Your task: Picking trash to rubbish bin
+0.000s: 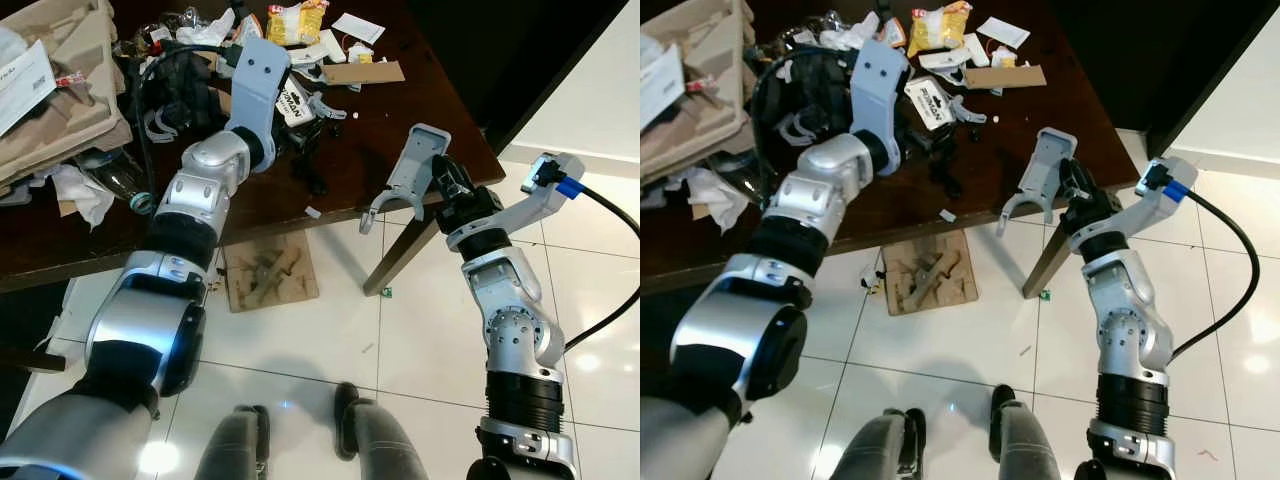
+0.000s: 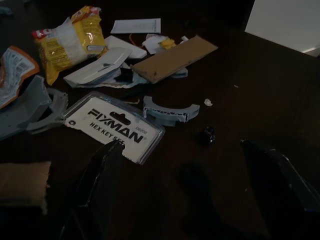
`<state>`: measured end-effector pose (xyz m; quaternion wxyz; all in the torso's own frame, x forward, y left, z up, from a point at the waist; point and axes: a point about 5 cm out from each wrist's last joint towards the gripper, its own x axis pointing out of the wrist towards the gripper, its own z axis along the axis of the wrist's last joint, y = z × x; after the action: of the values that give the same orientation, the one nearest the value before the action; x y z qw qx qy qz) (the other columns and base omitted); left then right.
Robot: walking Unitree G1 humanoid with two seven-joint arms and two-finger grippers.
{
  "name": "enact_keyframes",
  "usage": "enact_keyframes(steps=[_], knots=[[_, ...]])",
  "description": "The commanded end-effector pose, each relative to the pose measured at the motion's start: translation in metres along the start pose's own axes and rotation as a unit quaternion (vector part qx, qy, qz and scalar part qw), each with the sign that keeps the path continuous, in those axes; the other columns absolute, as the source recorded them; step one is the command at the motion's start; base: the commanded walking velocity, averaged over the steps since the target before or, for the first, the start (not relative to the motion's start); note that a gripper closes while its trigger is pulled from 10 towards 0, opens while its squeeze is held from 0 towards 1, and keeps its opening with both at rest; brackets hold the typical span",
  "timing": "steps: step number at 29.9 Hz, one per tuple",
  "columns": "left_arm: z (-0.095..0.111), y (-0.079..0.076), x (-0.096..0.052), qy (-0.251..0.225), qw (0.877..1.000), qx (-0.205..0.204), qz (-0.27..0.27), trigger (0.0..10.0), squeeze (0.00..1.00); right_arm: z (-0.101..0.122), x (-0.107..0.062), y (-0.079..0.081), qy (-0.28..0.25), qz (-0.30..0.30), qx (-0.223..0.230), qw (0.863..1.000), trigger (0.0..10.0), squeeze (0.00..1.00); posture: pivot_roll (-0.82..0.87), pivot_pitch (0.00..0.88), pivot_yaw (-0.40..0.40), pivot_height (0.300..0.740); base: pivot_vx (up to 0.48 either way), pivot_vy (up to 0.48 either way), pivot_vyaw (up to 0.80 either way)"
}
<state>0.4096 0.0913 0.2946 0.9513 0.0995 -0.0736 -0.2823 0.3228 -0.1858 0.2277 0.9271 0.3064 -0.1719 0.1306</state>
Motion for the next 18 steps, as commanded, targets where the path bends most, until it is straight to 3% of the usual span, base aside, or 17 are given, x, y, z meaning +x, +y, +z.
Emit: enact_keyframes(steps=[1, 6, 7, 9, 10, 14, 18], knots=[[0.000, 0.004, -0.002, 0.016, 1.000, 0.013, 0.007, 10.0, 1.00, 0.000, -0.003, -0.005, -0.003, -0.008, -0.002, 1.000, 10.0, 0.00, -0.03, 0.267, 0.033, 0.740, 0.000, 0.000, 0.00], [-0.007, 0.007, -0.003, 0.051, 0.999, -0.005, 0.018, 10.0, 1.00, -0.001, -0.001, -0.006, 0.001, -0.006, -0.003, 1.000, 10.0, 0.00, -0.02, 0.262, 0.024, 0.740, 0.000, 0.000, 0.00], [-0.014, 0.007, -0.002, 0.071, 0.997, -0.026, 0.014, 10.0, 0.72, -0.002, 0.000, -0.005, 0.004, -0.004, -0.004, 1.000, 10.0, 0.00, -0.02, 0.261, 0.021, 0.740, 0.000, 0.000, 0.00], [-0.019, 0.006, -0.002, 0.083, 0.996, -0.041, 0.011, 10.0, 0.72, -0.003, 0.000, -0.005, 0.006, -0.003, -0.005, 1.000, 10.0, 0.00, -0.02, 0.261, 0.021, 0.740, 0.000, 0.000, 0.00], [-0.024, 0.006, -0.002, 0.093, 0.994, -0.059, 0.012, 10.0, 0.00, -0.003, 0.001, -0.005, 0.008, -0.002, -0.006, 1.000, 10.0, 0.00, -0.02, 0.264, 0.017, 0.740, 0.000, 0.000, 0.00], [-0.040, 0.001, -0.002, 0.119, 0.985, -0.126, -0.003, 10.0, 0.00, -0.005, 0.001, -0.003, 0.013, 0.001, -0.008, 1.000, 10.0, 0.00, -0.02, 0.271, 0.015, 0.740, 0.000, 0.000, 0.00], [-0.047, -0.001, -0.002, 0.135, 0.979, -0.154, -0.008, 10.0, 0.00, -0.005, 0.000, -0.003, 0.016, 0.001, -0.009, 1.000, 10.0, 0.00, -0.02, 0.279, 0.016, 0.740, 0.000, 0.000, 0.00]])
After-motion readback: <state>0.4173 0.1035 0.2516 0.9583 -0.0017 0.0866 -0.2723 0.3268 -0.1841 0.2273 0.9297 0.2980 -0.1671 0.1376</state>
